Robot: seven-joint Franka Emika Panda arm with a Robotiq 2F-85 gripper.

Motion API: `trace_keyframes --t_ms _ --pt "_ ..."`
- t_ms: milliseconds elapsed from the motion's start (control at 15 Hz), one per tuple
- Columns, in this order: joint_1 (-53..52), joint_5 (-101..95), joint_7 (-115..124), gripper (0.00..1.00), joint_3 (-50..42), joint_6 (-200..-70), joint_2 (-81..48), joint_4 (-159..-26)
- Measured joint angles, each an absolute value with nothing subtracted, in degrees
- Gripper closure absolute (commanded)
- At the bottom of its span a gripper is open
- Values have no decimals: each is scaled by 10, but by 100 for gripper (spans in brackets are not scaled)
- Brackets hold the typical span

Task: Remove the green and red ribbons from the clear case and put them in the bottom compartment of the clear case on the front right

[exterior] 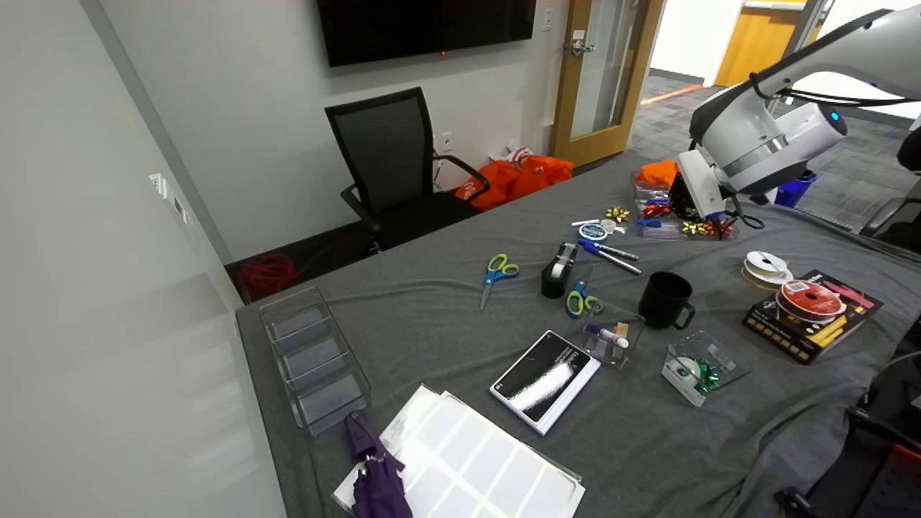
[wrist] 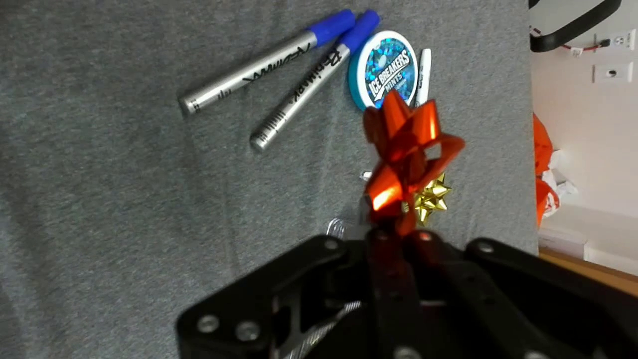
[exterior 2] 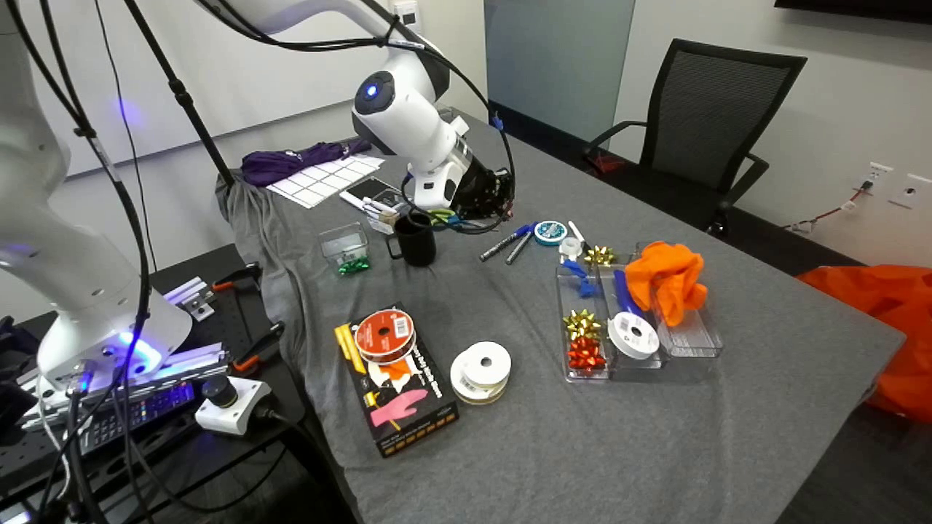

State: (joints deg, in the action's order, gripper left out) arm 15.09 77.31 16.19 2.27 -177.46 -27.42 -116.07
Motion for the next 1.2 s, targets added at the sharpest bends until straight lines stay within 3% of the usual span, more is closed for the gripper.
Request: trace_keyframes --t_ms 467,1200 --pt "169 772 163 100 9 -1769 -292 -1143" --pt "186 770 213 100 -45 -1772 -463 -991"
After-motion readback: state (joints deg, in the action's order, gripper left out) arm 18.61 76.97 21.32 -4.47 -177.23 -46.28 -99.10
